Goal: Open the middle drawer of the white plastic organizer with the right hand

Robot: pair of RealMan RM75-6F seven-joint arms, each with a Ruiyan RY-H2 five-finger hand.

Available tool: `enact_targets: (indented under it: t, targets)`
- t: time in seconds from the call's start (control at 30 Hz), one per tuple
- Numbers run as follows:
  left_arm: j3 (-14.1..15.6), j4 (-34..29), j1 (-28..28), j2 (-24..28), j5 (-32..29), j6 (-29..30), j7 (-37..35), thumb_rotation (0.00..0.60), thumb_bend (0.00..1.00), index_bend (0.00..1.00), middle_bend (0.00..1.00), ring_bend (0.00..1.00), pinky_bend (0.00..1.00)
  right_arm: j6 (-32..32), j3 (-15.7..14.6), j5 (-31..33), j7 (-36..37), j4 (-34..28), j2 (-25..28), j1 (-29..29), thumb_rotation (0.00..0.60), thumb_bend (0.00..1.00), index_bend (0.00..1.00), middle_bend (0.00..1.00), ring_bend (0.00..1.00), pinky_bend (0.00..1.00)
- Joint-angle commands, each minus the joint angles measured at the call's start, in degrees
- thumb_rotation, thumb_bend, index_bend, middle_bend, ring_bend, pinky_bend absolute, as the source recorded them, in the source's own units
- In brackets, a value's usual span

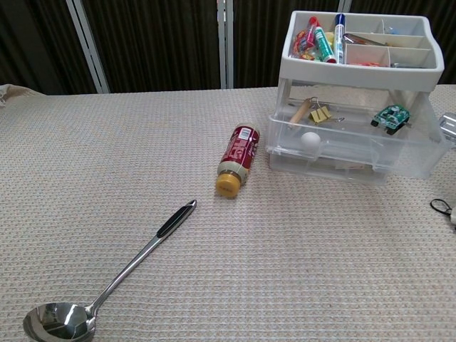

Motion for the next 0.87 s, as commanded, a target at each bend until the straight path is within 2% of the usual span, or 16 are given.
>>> enact_targets:
  t: [0.03,0.1,0.2,0.27,0.37,0.47,0.67,0.87]
  targets:
    - [0.04,0.03,0.01,-0.09,0.08,0.0,-0.09,0.6,0.07,0.0,0.0,0.0,0.0,2.62,-0.01,-2.52,0.98,-0.07,0.02,-1.62,0.6,0.17,0.39,0.67,0.7,0.37]
    - [0.11,0.16,-0.02,-0.23,0.23,-0.03,-0.01,0.6,0.07,0.0,0.0,0.0,0.0,4.68,-0.24,-4.57,1.55,0.01,-0.16,-2.76,0.6,0.17,0.37,0.56,0.59,0.33]
    - [0.21,0.31,-0.05,-0.45,0.39,-0.09,0.04,0.6,0.07,0.0,0.0,0.0,0.0,7.66,-0.93,-7.98,2.09,0.36,-0.47,-4.38,0.6,0.17,0.31,0.37,0.39,0.26]
    - [0.26,0.57,-0.06,-0.69,0.52,-0.07,0.03,0.6,0.07,0.0,0.0,0.0,0.0,9.91,-1.68,-10.74,2.13,0.84,-0.67,-5.65,0.6,0.15,0.23,0.21,0.21,0.19]
    - [0.33,1.04,-0.09,-1.07,0.56,-0.17,-0.13,0.6,0.07,0.0,0.0,0.0,0.0,13.07,-2.63,-14.22,2.3,2.17,-1.22,-7.5,0.6,0.1,0.07,0.03,0.02,0.04]
    - [0.44,1.62,-0.16,-1.45,0.6,-0.41,-0.28,0.6,0.07,0.0,0.0,0.0,0.0,14.56,-3.2,-15.41,3.11,3.22,-1.42,-9.14,0.6,0.08,0.0,0.0,0.0,0.0]
    - [0.87,2.21,-0.4,-1.96,0.94,-1.14,-0.28,0.6,0.07,0.0,0.0,0.0,0.0,14.92,-2.94,-15.53,5.33,3.48,-0.6,-10.79,0.6,0.07,0.0,0.0,0.0,0.0]
    - [1.01,2.42,-0.74,-2.31,1.21,-1.66,-0.29,0.6,0.07,0.0,0.0,0.0,0.0,14.53,-2.79,-15.96,3.55,3.85,-0.82,-11.56,0.6,0.07,0.0,0.0,0.0,0.0]
